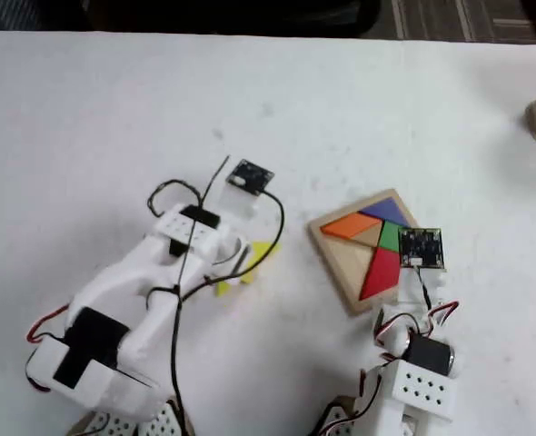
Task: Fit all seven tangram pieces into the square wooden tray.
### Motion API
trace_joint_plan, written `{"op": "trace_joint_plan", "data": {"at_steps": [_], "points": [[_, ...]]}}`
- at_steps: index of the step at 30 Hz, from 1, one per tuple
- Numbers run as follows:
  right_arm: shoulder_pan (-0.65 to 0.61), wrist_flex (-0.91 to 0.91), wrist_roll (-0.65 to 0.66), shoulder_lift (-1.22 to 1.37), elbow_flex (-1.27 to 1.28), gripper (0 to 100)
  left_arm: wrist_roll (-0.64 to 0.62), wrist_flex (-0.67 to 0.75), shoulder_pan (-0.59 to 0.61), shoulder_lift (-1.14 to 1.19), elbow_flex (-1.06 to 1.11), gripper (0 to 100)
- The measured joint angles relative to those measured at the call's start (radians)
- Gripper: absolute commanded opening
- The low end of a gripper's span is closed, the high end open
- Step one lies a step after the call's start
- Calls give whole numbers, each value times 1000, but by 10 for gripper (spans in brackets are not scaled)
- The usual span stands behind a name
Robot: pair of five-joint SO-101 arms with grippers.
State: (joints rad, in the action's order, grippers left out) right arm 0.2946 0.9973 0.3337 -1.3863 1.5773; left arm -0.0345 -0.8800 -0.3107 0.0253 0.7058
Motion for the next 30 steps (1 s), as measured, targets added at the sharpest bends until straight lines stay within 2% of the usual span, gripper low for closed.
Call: {"op": "trace_joint_plan", "data": {"at_steps": [9, 16, 23, 30], "points": [[-20, 0, 0, 0, 11, 119, 8, 11, 2, 2, 0, 407], [-26, 0, 0, 0, 11, 119, 285, 163, 2, 3, 2, 409], [-26, 0, 0, 0, 11, 119, 496, 302, 32, 3, 2, 411], [-28, -8, 0, 0, 23, 119, 649, 324, 35, 3, 8, 410]]}}
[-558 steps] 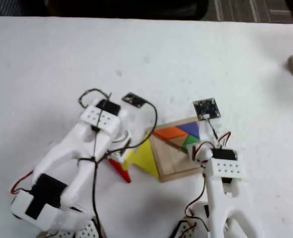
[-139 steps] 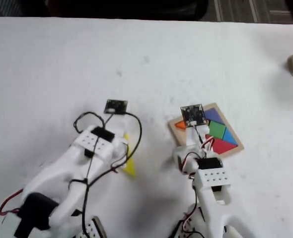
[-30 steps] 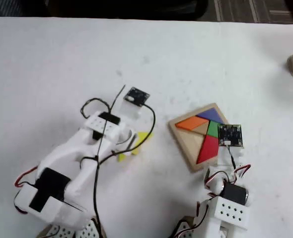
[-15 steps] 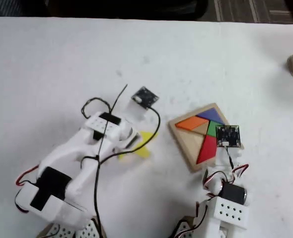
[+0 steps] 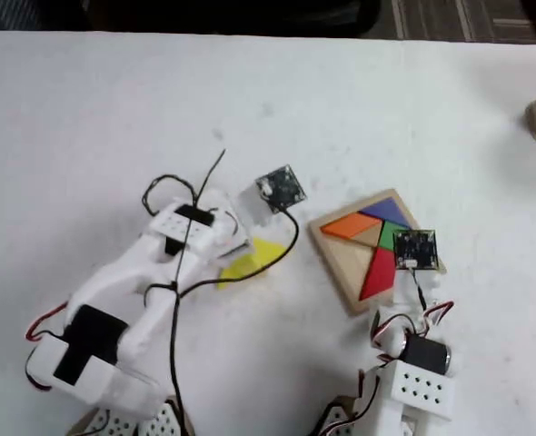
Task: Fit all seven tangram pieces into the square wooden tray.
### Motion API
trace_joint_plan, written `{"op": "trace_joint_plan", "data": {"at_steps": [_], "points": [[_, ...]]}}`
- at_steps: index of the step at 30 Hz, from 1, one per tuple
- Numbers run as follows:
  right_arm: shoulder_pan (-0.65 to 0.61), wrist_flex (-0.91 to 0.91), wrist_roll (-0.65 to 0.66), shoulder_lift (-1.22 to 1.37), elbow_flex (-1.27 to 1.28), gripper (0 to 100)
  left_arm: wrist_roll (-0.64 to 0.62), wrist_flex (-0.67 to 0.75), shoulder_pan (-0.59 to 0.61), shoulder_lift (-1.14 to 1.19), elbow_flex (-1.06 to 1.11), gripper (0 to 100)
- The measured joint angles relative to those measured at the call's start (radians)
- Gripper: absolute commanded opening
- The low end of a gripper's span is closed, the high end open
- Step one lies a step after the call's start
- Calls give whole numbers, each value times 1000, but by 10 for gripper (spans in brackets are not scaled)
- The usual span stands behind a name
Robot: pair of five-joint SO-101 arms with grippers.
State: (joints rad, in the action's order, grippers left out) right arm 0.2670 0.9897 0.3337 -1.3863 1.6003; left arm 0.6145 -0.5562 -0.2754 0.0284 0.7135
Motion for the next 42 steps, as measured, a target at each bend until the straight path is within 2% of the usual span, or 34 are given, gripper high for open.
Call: {"op": "trace_joint_plan", "data": {"at_steps": [5, 14, 16, 21, 27, 40, 42], "points": [[0, -2, 2, 0, 2, 119, 11, -35, 2, 23, -12, 410], [0, -3, 2, 0, 2, 119, 12, -236, 3, 204, -258, 402], [0, -3, 2, 0, 2, 119, 12, -249, 3, 212, -269, 354], [0, -3, 2, 0, 2, 119, 12, -269, -5, 210, -269, 126], [0, -3, 2, 0, 2, 119, 12, -276, -15, 207, -269, 166], [0, -12, 2, 0, 2, 118, 12, -276, -15, 206, -269, 167], [0, -14, 2, 0, 2, 118, -18, -276, -15, 206, -269, 168]]}}
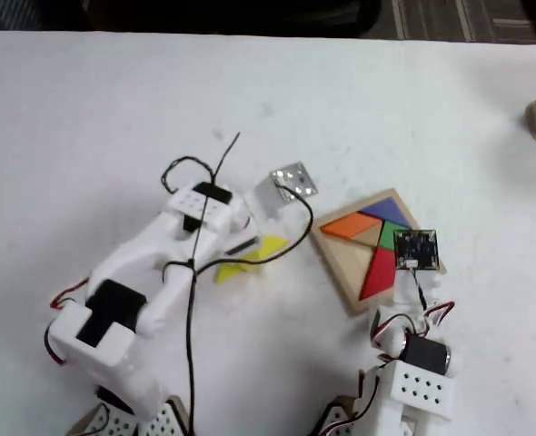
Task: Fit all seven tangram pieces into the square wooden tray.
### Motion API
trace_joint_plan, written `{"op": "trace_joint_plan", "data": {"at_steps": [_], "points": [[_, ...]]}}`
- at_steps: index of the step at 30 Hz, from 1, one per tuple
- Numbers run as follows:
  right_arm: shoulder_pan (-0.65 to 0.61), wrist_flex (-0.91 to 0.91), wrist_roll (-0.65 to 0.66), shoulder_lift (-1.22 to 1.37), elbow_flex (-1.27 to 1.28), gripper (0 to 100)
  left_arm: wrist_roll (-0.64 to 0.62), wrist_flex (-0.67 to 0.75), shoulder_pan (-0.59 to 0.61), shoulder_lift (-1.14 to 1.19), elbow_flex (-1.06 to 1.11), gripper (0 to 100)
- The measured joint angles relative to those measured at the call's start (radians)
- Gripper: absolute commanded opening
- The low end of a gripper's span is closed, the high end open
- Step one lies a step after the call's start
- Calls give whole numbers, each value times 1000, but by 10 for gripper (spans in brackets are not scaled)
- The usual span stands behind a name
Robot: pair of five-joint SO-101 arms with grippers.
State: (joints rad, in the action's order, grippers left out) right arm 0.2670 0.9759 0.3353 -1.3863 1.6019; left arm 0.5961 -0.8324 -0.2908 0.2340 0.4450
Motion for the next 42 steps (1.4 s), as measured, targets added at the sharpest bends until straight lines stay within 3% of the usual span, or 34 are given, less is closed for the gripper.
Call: {"op": "trace_joint_plan", "data": {"at_steps": [12, 26, 42], "points": [[0, -5, 0, 0, 0, 117, -373, 17, 5, 3, 0, 168], [0, -5, -2, 0, 0, 118, -666, 32, 44, 3, -5, 167], [0, -5, -2, 0, 0, 118, -718, 32, 74, 8, -55, 166]]}}
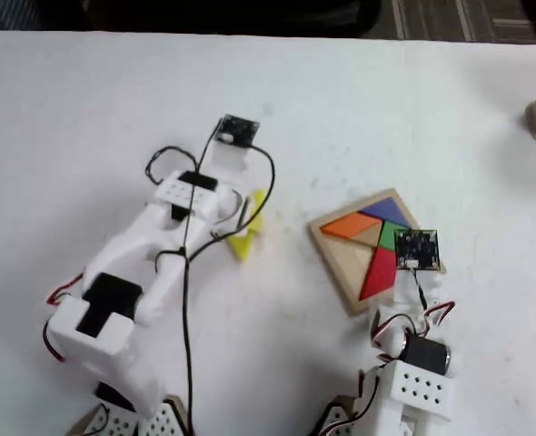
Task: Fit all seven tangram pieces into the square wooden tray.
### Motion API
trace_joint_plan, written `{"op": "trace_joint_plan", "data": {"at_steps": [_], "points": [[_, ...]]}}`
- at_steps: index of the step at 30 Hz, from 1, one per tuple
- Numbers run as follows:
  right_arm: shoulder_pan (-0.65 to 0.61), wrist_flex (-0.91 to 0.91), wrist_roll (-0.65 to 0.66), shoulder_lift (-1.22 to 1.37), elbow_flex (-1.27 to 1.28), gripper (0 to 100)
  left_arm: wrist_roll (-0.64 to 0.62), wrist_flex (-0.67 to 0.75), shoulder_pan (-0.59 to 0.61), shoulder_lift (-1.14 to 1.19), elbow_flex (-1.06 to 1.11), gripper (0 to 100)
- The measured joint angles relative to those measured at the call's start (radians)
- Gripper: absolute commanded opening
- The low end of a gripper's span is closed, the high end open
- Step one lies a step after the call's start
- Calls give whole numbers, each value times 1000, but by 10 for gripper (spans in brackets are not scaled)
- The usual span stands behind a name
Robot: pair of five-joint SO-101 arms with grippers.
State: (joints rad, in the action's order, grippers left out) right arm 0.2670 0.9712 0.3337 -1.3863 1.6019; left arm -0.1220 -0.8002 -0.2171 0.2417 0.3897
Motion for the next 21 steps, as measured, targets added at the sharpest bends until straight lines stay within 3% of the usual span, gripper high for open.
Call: {"op": "trace_joint_plan", "data": {"at_steps": [4, 11, 21], "points": [[17, -6, 2, 0, 0, 117, 0, -55, -3, 0, -66, 166], [153, -12, -91, 0, -23, 119, 0, -127, -101, 2, -169, 166], [427, -87, -103, 0, -31, 120, 49, -175, -387, 9, -368, 166]]}}
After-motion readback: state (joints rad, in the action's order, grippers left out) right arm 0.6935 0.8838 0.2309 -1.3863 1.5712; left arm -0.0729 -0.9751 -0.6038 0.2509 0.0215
